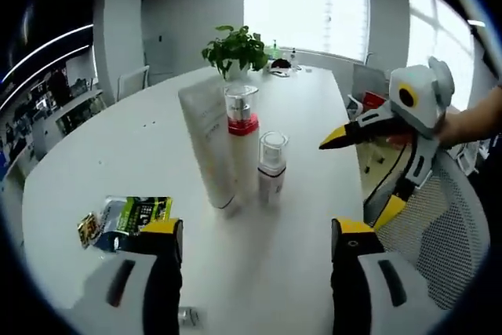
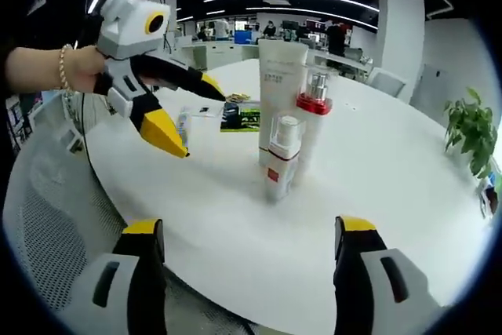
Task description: Arrange the skincare products in the storage area until every visible bottle or jar stands upright without overlapping.
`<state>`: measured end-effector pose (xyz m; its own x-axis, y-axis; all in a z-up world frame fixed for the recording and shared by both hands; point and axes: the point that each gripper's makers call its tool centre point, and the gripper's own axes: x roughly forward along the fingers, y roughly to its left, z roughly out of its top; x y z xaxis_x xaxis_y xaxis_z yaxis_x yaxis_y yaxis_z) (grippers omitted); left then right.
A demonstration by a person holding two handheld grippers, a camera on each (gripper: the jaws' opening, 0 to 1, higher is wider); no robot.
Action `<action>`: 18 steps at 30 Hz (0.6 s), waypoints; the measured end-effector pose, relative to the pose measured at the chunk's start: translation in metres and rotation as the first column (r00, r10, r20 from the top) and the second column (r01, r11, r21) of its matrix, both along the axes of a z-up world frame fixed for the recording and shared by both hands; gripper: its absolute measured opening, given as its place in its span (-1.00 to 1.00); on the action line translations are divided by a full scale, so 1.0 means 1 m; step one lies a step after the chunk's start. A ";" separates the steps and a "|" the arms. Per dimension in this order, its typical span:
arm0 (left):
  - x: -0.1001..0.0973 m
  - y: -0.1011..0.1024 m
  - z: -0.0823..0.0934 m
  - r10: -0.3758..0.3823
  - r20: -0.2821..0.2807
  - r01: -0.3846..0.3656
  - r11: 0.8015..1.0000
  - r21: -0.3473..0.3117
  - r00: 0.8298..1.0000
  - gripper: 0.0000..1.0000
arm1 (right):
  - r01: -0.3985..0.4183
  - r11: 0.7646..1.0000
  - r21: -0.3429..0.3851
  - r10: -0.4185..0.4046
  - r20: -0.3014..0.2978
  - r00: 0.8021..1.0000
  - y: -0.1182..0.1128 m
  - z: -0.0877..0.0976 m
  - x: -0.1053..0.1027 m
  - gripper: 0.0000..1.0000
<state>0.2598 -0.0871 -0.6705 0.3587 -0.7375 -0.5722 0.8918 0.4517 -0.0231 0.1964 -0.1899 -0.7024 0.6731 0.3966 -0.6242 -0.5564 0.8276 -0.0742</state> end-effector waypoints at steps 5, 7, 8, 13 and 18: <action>-0.013 0.016 0.002 0.048 -0.019 -0.048 0.999 -0.003 0.999 0.55 | -0.029 0.999 -0.020 0.030 0.007 1.000 0.004 0.001 -0.002 0.80; -0.015 0.026 0.001 0.065 -0.022 -0.065 0.998 -0.003 0.998 0.58 | -0.032 0.999 -0.021 0.032 0.008 0.999 0.003 0.000 -0.002 0.79; -0.016 0.030 0.000 0.072 -0.023 -0.072 0.997 0.000 0.997 0.59 | -0.032 0.999 -0.022 0.033 0.009 0.999 0.003 0.000 -0.002 0.79; -0.023 0.056 -0.003 0.146 -0.039 -0.145 0.989 0.014 0.989 0.71 | -0.043 0.999 -0.029 0.043 0.008 0.999 0.004 -0.002 -0.002 0.79; -0.035 0.077 -0.006 0.217 -0.059 -0.216 0.976 0.016 0.974 0.77 | -0.057 0.998 -0.034 0.057 0.007 0.998 0.006 -0.003 -0.003 0.79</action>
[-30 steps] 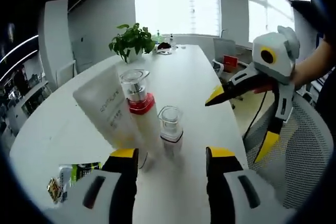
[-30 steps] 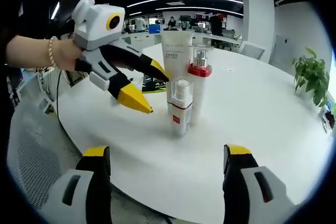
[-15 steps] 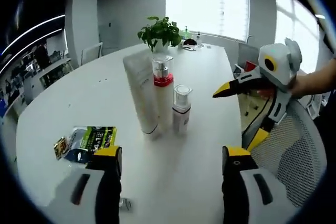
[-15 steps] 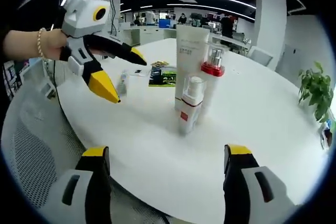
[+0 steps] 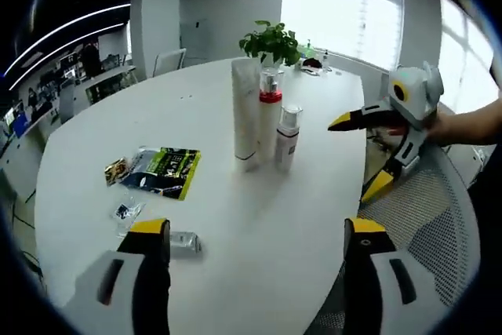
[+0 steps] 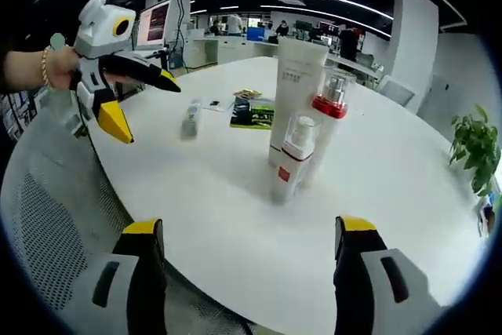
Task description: Arrange the skincare products in the storage area until every visible bottle or jar stands upright without overlapping.
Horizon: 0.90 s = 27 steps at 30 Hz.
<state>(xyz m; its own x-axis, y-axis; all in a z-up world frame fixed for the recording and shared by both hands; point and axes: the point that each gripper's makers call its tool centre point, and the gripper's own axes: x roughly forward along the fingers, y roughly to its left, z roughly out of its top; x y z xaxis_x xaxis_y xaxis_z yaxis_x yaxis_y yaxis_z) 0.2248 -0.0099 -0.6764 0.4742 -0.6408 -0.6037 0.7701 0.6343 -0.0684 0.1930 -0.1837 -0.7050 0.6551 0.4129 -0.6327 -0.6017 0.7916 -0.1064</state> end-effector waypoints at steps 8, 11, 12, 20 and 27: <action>-0.018 0.031 -0.005 0.085 -0.039 -0.085 0.996 -0.015 0.996 0.88 | -0.018 1.000 -0.008 0.018 -0.008 1.000 0.003 -0.002 -0.002 0.79; -0.025 0.040 -0.006 0.119 -0.050 -0.120 0.992 -0.032 0.992 0.90 | -0.019 1.000 -0.005 0.019 -0.012 1.000 0.003 -0.001 -0.003 0.78; -0.028 0.045 -0.007 0.130 -0.051 -0.132 0.991 -0.033 0.990 0.91 | -0.020 1.000 -0.005 0.020 -0.014 1.000 0.004 -0.001 -0.003 0.78; -0.044 0.068 -0.015 0.177 -0.074 -0.179 0.984 -0.024 0.981 0.89 | -0.044 0.999 -0.021 0.043 -0.020 0.999 0.007 -0.003 -0.006 0.78; -0.050 0.080 -0.019 0.211 -0.086 -0.214 0.977 -0.024 0.974 0.87 | -0.040 0.999 -0.021 0.040 -0.026 0.999 0.007 -0.004 -0.007 0.78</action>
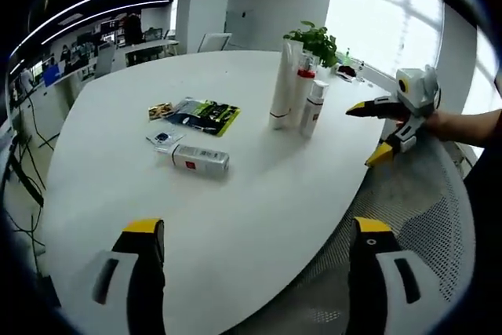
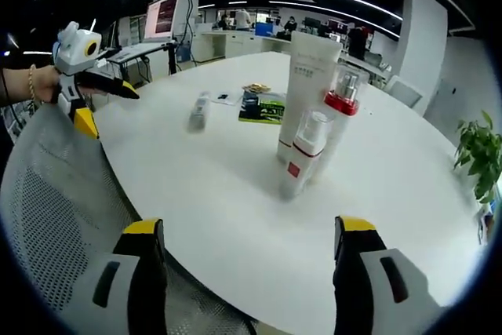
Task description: Arrange the skincare products in the storage area until every visible bottle or jar stands upright without overlapping.
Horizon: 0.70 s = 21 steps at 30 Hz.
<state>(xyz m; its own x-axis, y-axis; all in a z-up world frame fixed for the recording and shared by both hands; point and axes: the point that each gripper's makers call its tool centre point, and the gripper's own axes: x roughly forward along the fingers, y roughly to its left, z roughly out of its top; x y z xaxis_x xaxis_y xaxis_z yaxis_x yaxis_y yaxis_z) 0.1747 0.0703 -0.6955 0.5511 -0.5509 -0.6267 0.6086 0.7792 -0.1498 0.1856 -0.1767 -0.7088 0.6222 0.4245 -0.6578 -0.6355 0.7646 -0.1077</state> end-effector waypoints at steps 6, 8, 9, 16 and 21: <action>0.004 0.001 0.002 0.014 0.020 -0.014 1.000 -0.007 1.000 0.86 | -0.003 1.000 -0.010 0.003 -0.004 1.000 -0.001 -0.002 0.000 0.77; 0.004 0.002 0.000 0.016 0.011 -0.016 1.000 -0.011 1.000 0.86 | -0.003 1.000 -0.012 0.003 -0.008 1.000 -0.002 -0.003 -0.001 0.77; 0.003 0.001 -0.001 0.012 0.009 -0.012 1.000 -0.009 1.000 0.85 | -0.004 1.000 -0.013 0.004 -0.009 1.000 -0.002 -0.003 -0.001 0.76; 0.003 0.000 -0.001 0.005 0.013 -0.005 1.000 -0.004 1.000 0.82 | -0.012 1.000 -0.021 0.011 -0.020 1.000 -0.002 -0.006 -0.002 0.76; 0.004 0.000 -0.002 0.003 0.017 -0.003 1.000 -0.008 1.000 0.80 | -0.023 1.000 -0.020 0.023 -0.031 0.999 0.001 -0.006 -0.003 0.77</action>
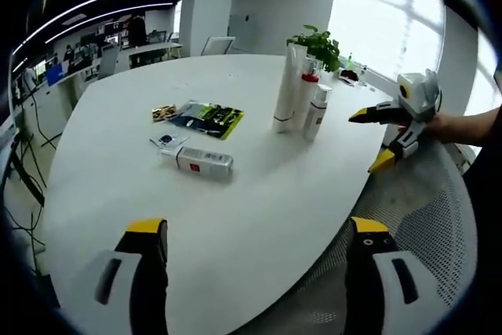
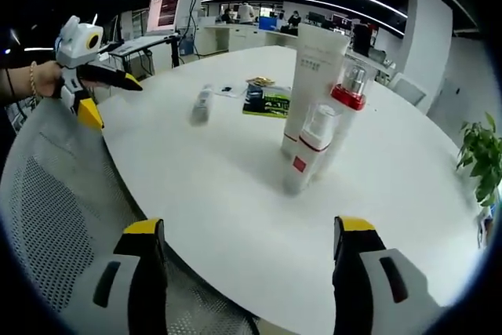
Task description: Arrange the skincare products in the storage area until every visible bottle or jar stands upright without overlapping.
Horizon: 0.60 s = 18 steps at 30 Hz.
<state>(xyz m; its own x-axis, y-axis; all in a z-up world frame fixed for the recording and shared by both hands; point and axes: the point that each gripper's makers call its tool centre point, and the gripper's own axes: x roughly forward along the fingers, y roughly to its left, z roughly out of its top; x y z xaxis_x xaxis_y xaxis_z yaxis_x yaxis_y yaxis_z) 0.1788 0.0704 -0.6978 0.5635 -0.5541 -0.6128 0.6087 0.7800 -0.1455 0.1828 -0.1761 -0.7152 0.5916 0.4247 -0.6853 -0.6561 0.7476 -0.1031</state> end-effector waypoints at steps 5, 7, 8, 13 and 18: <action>0.002 0.001 0.001 -0.008 0.014 0.008 1.000 -0.004 1.000 0.79 | -0.036 0.999 -0.013 0.036 -0.005 0.999 0.002 0.006 0.001 0.78; 0.003 0.001 0.002 0.000 0.018 0.000 1.000 -0.010 1.000 0.78 | -0.048 0.999 -0.015 0.048 -0.004 0.999 0.005 0.011 0.005 0.77; 0.003 0.001 0.002 0.005 0.018 -0.004 1.000 -0.013 1.000 0.76 | -0.059 0.998 -0.003 0.059 0.010 0.998 0.011 0.018 0.008 0.77; 0.006 0.003 0.006 0.025 0.029 -0.024 0.999 -0.028 0.999 0.73 | -0.111 0.994 0.020 0.110 0.050 0.993 0.041 0.041 0.026 0.72; 0.006 0.003 0.006 0.022 0.033 -0.022 0.999 -0.023 0.999 0.72 | -0.161 0.986 0.035 0.159 0.064 0.985 0.075 0.056 0.036 0.68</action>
<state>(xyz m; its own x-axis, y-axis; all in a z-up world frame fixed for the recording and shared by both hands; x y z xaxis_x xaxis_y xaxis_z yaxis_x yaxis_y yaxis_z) 0.1848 0.0737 -0.6915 0.5952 -0.5550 -0.5811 0.5962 0.7899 -0.1437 0.2190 -0.1014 -0.6589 0.5540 0.5433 -0.6309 -0.7610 0.6378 -0.1190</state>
